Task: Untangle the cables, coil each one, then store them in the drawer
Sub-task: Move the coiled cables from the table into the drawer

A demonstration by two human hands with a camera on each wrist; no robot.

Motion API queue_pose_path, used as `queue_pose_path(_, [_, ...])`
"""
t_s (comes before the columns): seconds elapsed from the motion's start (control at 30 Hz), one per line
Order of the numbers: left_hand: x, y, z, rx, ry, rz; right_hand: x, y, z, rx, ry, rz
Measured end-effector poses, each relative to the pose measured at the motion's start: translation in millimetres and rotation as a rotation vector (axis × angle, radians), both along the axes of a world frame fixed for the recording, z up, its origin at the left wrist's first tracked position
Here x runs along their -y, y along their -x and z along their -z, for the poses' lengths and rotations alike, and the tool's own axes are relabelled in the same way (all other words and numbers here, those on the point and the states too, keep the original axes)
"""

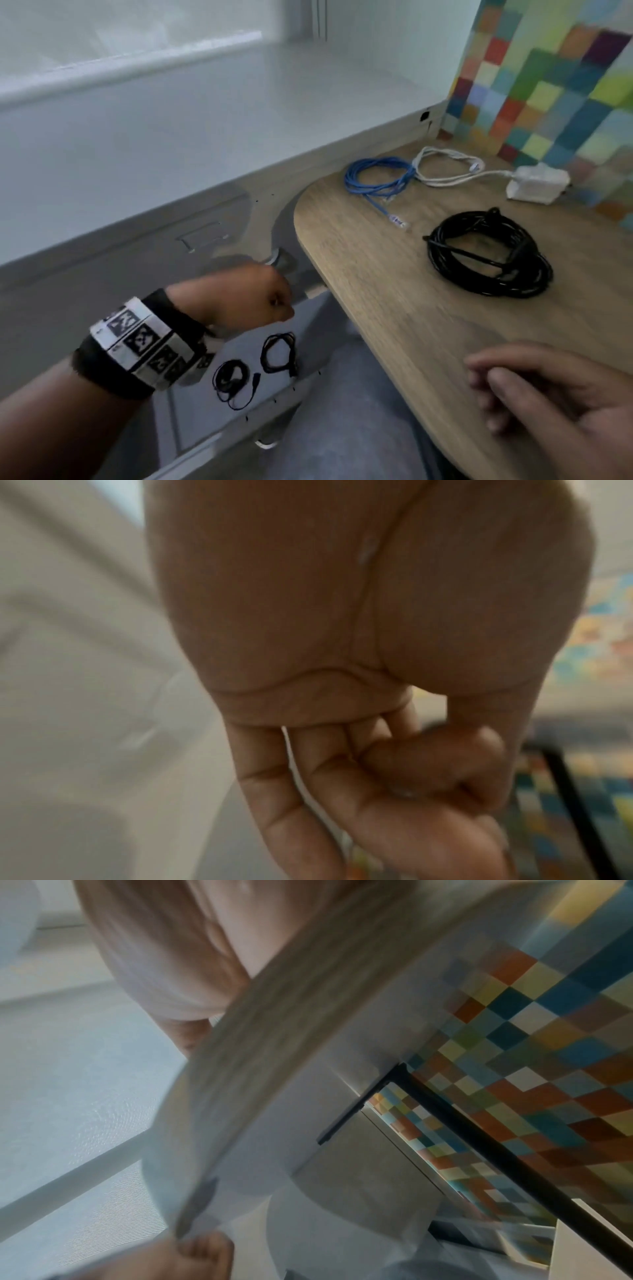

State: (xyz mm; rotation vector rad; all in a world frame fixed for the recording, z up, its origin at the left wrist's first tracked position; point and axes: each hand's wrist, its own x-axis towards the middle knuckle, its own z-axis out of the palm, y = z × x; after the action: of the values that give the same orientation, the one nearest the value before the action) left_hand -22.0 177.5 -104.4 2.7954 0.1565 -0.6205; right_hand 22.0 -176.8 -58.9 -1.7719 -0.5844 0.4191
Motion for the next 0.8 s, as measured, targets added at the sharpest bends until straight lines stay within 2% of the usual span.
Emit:
queue_pose_path(0.03, [13, 0, -27, 0.030, -0.041, 0.006, -4, 3, -5, -0.011, -0.037, 0.067])
queue_pose_path(0.07, [22, -2, -48, 0.096, -0.076, 0.003, 3, 2, 1, 0.005, -0.071, 0.057])
queue_pose_path(0.13, [39, -13, -82, 0.289, -0.092, -0.009, 2, 0, 4, 0.056, -0.069, 0.071])
queue_pose_path(0.2, [49, -29, -99, 0.449, -0.093, 0.001, 4, -3, 4, 0.056, -0.052, 0.055])
queue_pose_path(0.3, [58, -67, -106, 0.531, -0.126, 0.062, 4, -2, 1, 0.045, 0.011, 0.023])
queue_pose_path(0.4, [58, -105, -103, 0.517, -0.174, 0.080, 8, -1, 0, 0.032, 0.030, -0.005])
queue_pose_path(0.53, [54, -133, -97, 0.317, -0.333, 0.104, 9, 3, -2, 0.034, 0.005, 0.020])
queue_pose_path(0.63, [57, -132, -97, 0.262, -0.418, 0.102, 10, 5, -1, 0.053, -0.003, 0.024])
queue_pose_path(0.8, [59, -99, -98, 0.341, -0.409, 0.059, 13, 5, -1, 0.089, -0.028, 0.005])
